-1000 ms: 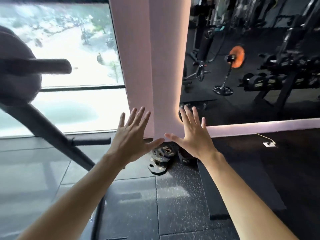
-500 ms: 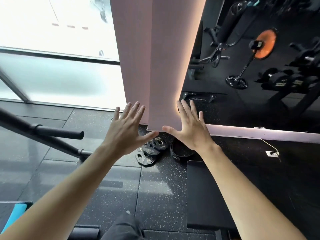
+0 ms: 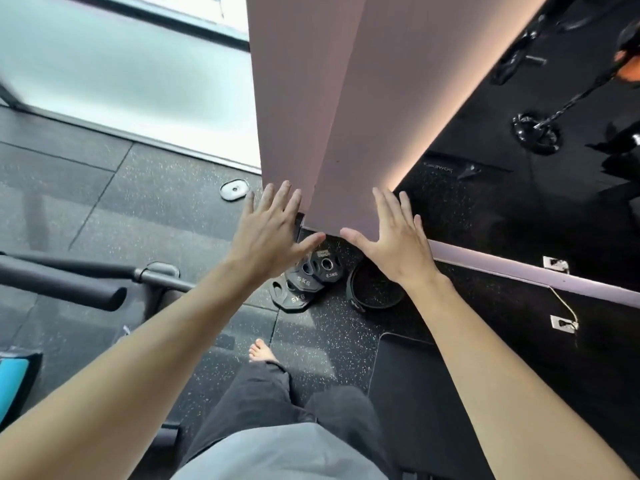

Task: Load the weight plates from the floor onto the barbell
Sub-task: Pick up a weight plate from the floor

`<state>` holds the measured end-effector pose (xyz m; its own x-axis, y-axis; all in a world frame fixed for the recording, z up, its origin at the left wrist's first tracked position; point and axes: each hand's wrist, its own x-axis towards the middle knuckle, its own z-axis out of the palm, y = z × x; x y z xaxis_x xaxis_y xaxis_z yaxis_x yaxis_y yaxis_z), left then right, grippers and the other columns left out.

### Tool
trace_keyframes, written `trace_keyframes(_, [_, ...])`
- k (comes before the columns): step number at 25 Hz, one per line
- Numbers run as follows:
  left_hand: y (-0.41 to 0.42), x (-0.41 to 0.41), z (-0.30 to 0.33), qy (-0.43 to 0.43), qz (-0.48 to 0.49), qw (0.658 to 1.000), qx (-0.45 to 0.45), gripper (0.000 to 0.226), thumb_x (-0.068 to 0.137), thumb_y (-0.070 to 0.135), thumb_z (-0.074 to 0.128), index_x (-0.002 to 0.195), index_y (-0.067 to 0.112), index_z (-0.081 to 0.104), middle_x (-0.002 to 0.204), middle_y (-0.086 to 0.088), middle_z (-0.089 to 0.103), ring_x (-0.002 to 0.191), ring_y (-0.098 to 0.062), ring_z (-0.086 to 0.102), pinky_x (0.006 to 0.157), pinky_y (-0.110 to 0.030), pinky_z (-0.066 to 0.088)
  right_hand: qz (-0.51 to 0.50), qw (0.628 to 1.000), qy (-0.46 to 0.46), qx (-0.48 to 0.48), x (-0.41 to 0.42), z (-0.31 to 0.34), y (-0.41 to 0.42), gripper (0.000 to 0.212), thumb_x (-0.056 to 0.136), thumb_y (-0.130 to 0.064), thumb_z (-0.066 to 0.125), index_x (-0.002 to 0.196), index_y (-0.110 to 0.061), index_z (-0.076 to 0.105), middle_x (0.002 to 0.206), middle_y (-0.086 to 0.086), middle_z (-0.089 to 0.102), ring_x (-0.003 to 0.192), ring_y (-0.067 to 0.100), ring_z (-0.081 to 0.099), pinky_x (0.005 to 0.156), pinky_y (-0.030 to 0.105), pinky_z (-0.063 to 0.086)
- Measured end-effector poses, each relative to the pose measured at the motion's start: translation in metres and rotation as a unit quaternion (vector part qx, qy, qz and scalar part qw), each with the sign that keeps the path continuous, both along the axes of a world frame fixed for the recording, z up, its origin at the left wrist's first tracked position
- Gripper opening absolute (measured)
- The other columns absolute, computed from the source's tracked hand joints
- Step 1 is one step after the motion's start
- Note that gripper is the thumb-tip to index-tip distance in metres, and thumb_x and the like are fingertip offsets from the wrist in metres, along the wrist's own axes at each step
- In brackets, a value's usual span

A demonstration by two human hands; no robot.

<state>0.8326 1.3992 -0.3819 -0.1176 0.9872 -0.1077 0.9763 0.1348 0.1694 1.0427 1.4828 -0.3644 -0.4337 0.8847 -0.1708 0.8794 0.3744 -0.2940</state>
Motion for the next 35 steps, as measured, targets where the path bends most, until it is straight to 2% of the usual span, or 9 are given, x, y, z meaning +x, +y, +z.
trace_keyframes(8, [0.058, -0.014, -0.090, -0.014, 0.136, 0.986, -0.100, 0.082, 0.097, 0.065, 0.027, 0.159, 0.013, 0.015, 0.166, -0.009, 0.018, 0.153, -0.027, 0.019, 0.122, -0.053, 0.018, 0.107, 0.991, -0.031, -0.070, -0.060, -0.087, 0.102, 0.096, 0.087, -0.078, 0.039, 0.160, -0.021, 0.013, 0.168, 0.002, 0.012, 0.155, 0.024, -0.001, 0.122, 0.058, 0.013])
trace_keyframes(12, [0.068, -0.016, -0.166, -0.033, 0.254, 0.961, -0.105, 0.070, 0.097, 0.052, 0.043, 0.150, 0.007, 0.036, 0.150, -0.013, 0.045, 0.137, -0.029, 0.044, 0.115, -0.049, 0.033, 0.196, 0.975, -0.046, -0.089, -0.099, -0.170, 0.139, 0.093, 0.089, -0.074, 0.042, 0.159, -0.018, 0.017, 0.167, 0.005, 0.014, 0.155, 0.027, 0.002, 0.121, 0.059, 0.014])
trace_keyframes(15, [0.072, -0.007, -0.245, -0.052, 0.283, 0.950, -0.121, 0.053, 0.095, 0.041, 0.049, 0.134, 0.005, 0.050, 0.126, -0.013, 0.058, 0.113, -0.032, 0.059, 0.099, -0.044, 0.044, 0.240, 0.962, -0.075, -0.104, -0.114, -0.246, 0.155, 0.093, 0.089, -0.073, 0.042, 0.158, -0.016, 0.018, 0.167, 0.007, 0.016, 0.155, 0.029, 0.004, 0.120, 0.061, 0.016])
trace_keyframes(18, [0.077, 0.003, -0.342, -0.089, 0.310, 0.930, -0.178, 0.047, 0.095, 0.036, 0.052, 0.128, 0.004, 0.053, 0.117, -0.015, 0.059, 0.103, -0.036, 0.061, 0.087, -0.045, 0.046, 0.268, 0.951, -0.099, -0.116, -0.121, -0.335, 0.166, 0.094, 0.088, -0.072, 0.044, 0.158, -0.015, 0.018, 0.166, 0.008, 0.018, 0.154, 0.031, 0.008, 0.118, 0.062, 0.020])
trace_keyframes(26, [0.106, 0.018, -0.607, -0.203, 0.396, 0.868, -0.221, 0.047, 0.098, 0.038, 0.054, 0.130, 0.004, 0.046, 0.127, -0.016, 0.052, 0.115, -0.035, 0.057, 0.092, -0.046, 0.049, 0.293, 0.929, -0.167, -0.151, -0.108, -0.596, 0.154, 0.097, 0.087, -0.071, 0.047, 0.158, -0.014, 0.014, 0.166, 0.008, 0.015, 0.154, 0.032, 0.007, 0.119, 0.060, 0.020])
trace_keyframes(28, [0.113, 0.017, -0.661, -0.269, 0.453, 0.825, -0.204, 0.050, 0.095, 0.036, 0.060, 0.130, 0.002, 0.046, 0.127, -0.017, 0.051, 0.116, -0.036, 0.056, 0.093, -0.045, 0.046, 0.285, 0.928, -0.176, -0.161, -0.109, -0.644, 0.149, 0.098, 0.087, -0.069, 0.050, 0.158, -0.013, 0.013, 0.166, 0.009, 0.015, 0.154, 0.033, 0.006, 0.118, 0.061, 0.021])
trace_keyframes(31, [0.132, 0.003, -0.727, -0.379, 0.580, 0.695, -0.194, 0.059, 0.088, 0.041, 0.069, 0.130, 0.005, 0.049, 0.130, -0.013, 0.055, 0.119, -0.031, 0.055, 0.094, -0.038, 0.044, 0.270, 0.934, -0.169, -0.163, -0.116, -0.699, 0.149, 0.099, 0.087, -0.061, 0.058, 0.158, -0.012, 0.010, 0.166, 0.010, 0.014, 0.154, 0.034, 0.006, 0.118, 0.061, 0.021])
trace_keyframes(33, [0.144, -0.001, -0.760, -0.480, 0.615, 0.601, -0.174, 0.047, 0.080, 0.044, 0.077, 0.109, 0.010, 0.060, 0.108, -0.006, 0.066, 0.100, -0.024, 0.062, 0.077, -0.029, 0.047, 0.263, 0.936, -0.167, -0.162, -0.118, -0.721, 0.149, 0.102, 0.085, -0.057, 0.063, 0.159, -0.013, 0.008, 0.166, 0.009, 0.013, 0.154, 0.034, 0.007, 0.119, 0.060, 0.021])
trace_keyframes(35, [0.156, 0.001, -0.776, -0.554, 0.622, 0.537, -0.135, 0.034, 0.073, 0.040, 0.084, 0.086, 0.015, 0.064, 0.084, 0.004, 0.069, 0.078, -0.013, 0.065, 0.062, -0.022, 0.047, 0.266, 0.935, -0.169, -0.162, -0.119, -0.734, 0.149, 0.102, 0.084, -0.054, 0.065, 0.159, -0.013, 0.008, 0.166, 0.009, 0.013, 0.154, 0.035, 0.007, 0.118, 0.060, 0.022])
